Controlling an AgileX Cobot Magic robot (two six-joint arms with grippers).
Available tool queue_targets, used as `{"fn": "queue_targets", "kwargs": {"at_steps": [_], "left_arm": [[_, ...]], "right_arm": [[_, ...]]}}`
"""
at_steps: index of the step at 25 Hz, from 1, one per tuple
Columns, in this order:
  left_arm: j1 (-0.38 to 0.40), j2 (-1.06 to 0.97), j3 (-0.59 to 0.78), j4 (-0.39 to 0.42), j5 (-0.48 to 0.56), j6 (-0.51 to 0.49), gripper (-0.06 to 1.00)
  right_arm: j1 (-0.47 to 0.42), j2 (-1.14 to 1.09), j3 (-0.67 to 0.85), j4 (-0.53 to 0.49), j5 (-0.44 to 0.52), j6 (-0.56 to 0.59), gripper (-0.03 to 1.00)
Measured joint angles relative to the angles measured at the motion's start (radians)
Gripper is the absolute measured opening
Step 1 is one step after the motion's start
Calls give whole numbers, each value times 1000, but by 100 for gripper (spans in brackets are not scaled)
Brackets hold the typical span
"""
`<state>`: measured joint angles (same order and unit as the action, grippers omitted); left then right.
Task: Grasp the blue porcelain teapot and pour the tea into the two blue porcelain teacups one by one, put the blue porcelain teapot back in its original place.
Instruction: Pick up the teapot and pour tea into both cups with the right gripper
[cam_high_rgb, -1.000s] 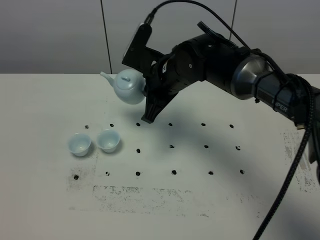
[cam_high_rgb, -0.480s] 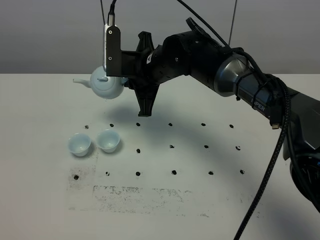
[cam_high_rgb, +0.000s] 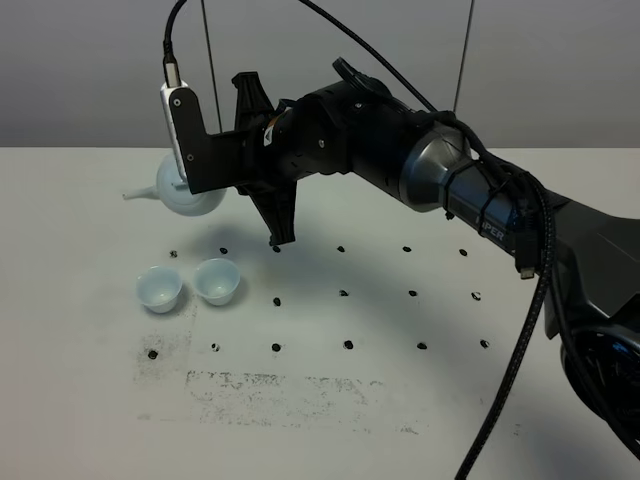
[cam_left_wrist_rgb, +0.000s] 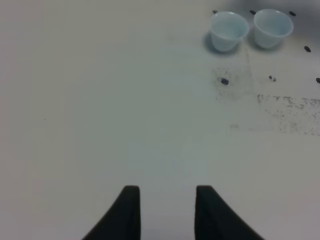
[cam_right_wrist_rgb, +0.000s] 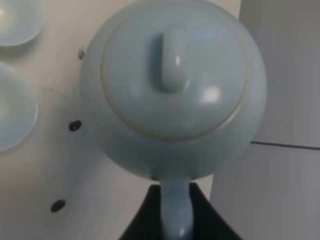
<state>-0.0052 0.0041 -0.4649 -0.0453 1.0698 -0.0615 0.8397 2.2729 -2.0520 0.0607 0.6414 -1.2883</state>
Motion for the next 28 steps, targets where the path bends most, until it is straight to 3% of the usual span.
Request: {"fn": "queue_targets", "kwargs": {"at_steps": [21,28], "left_arm": [[0,0,0,0,0,0,30],[0,0,0,0,0,0,30]], "right_arm": [[66,40,3,-332,21,-47,3],[77,40,3,-384,20,-48,3]]}}
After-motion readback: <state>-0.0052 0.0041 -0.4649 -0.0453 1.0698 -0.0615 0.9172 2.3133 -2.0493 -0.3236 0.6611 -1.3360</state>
